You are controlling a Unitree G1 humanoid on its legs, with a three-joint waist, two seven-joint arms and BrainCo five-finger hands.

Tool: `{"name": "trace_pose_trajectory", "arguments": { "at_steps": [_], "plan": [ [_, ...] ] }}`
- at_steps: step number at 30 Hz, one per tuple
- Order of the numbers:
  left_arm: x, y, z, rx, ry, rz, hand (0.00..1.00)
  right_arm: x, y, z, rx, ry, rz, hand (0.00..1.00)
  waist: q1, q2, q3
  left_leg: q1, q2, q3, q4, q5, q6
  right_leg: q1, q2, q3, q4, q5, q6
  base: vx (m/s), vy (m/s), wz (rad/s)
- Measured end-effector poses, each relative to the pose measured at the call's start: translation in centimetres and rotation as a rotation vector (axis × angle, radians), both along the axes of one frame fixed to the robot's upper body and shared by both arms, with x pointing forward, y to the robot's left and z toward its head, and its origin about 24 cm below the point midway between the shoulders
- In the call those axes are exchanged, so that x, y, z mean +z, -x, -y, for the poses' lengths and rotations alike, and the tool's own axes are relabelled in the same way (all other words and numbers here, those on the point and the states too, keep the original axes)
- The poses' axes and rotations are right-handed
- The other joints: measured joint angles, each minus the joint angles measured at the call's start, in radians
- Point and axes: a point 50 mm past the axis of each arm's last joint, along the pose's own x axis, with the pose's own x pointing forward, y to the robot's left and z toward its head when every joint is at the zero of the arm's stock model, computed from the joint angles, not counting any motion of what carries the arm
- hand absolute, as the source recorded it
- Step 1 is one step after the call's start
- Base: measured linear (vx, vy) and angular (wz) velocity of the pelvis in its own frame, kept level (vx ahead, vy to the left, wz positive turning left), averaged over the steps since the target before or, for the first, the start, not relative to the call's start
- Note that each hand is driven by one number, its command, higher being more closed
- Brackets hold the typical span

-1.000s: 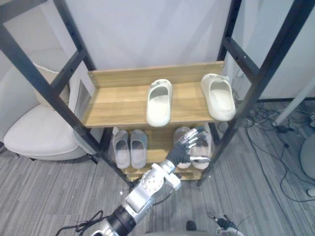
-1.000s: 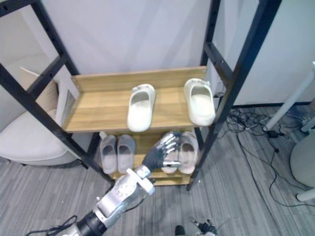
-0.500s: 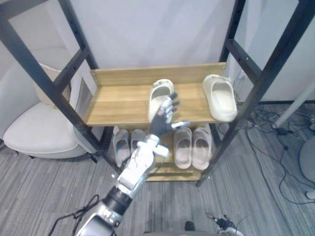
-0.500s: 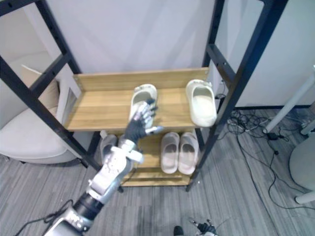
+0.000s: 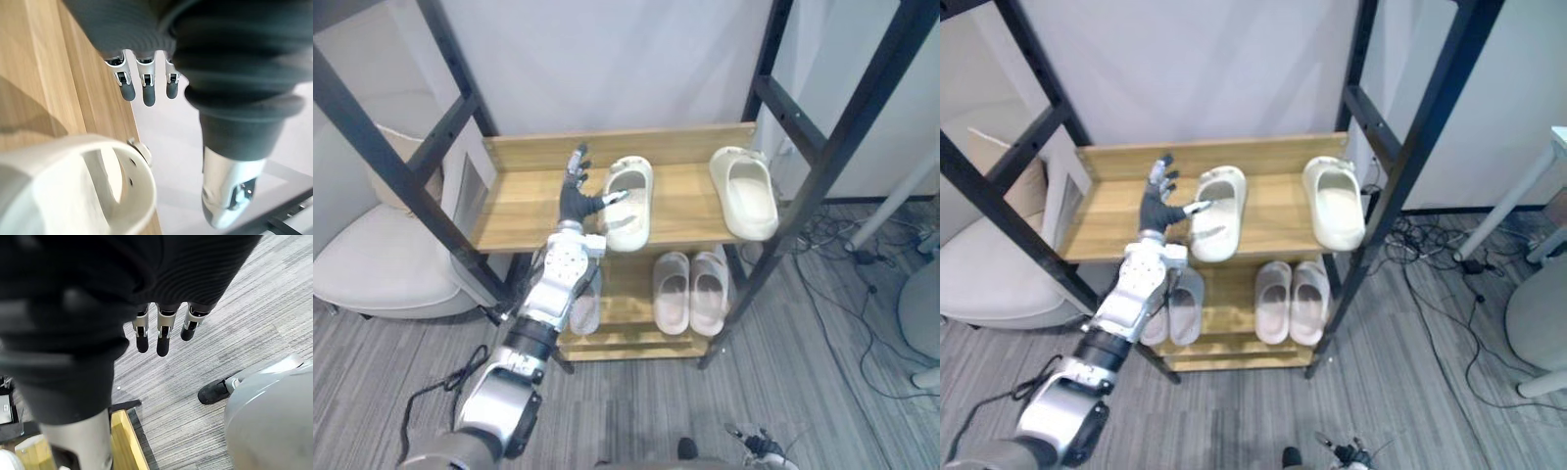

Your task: Organize the slippers on the shoe rack

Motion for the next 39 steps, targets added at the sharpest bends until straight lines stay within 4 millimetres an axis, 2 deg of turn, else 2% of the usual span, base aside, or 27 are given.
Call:
{"name": "trace_pose_trajectory", "arguments": {
  "at_steps": [6, 12, 27, 28, 30, 35, 39],
  "plan": [
    [0.1, -1.2, -1.4, 0.069, -0.09, -0.036, 0.0, 0.2, -0.4, -0.4, -0.004, -0.004, 0.032, 0.0, -0.021, -0.008, 0.008, -0.003, 0.0, 0.015, -0.003, -0.001, -0.001, -0.012, 0.002, 0.017, 0.0, 0.001, 0.0, 0.0, 0.0, -0.06],
    [0.8, -2.1, -1.4, 0.088, -0.159, -0.038, 0.0, 0.2, -0.4, -0.1, -0.036, -0.003, 0.042, 0.0, -0.035, 0.001, 0.017, -0.004, 0.001, 0.026, -0.008, -0.001, -0.001, -0.023, 0.004, 0.029, 0.0, 0.004, -0.001, 0.0, -0.011, -0.09],
    [2.6, -3.8, -2.4, 0.157, -0.328, -0.046, 0.0, 0.3, -0.3, 0.2, -0.064, 0.002, 0.049, 0.0, -0.037, 0.02, 0.032, -0.017, 0.003, 0.073, -0.014, -0.004, -0.006, -0.062, 0.01, 0.079, 0.0, 0.022, 0.0, -0.02, -0.019, -0.1],
    [2.7, -3.9, -2.5, 0.163, -0.344, -0.048, 1.0, 0.3, -0.3, 0.3, -0.069, 0.002, 0.05, 0.0, -0.037, 0.02, 0.032, -0.017, 0.002, 0.076, -0.014, -0.004, -0.007, -0.064, 0.01, 0.081, 0.0, 0.023, 0.0, -0.06, -0.022, -0.14],
    [2.9, -4.1, -3.0, 0.184, -0.387, -0.055, 1.0, 0.3, -0.2, 0.4, -0.079, 0.002, 0.052, 0.0, -0.038, 0.023, 0.034, -0.021, 0.002, 0.085, -0.014, -0.012, -0.018, -0.074, 0.01, 0.093, 0.0, 0.027, 0.0, -0.07, -0.023, -0.14],
    [3.7, -4.6, -3.7, 0.22, -0.503, -0.065, 1.0, 0.3, -0.2, 0.4, -0.107, -0.007, 0.059, 0.0, -0.038, 0.033, 0.04, -0.036, 0.002, 0.087, -0.014, -0.011, -0.019, -0.096, 0.014, 0.111, 0.0, 0.04, -0.005, -0.06, -0.033, -0.12],
    [4.8, -5.0, -5.3, 0.287, -0.585, -0.073, 1.0, 0.3, -0.3, 0.4, -0.108, -0.011, 0.066, 0.0, -0.039, 0.036, 0.043, -0.038, 0.008, 0.101, -0.015, -0.011, -0.021, -0.11, 0.027, 0.133, 0.0, 0.046, -0.013, -0.02, -0.033, -0.17]
  ]
}}
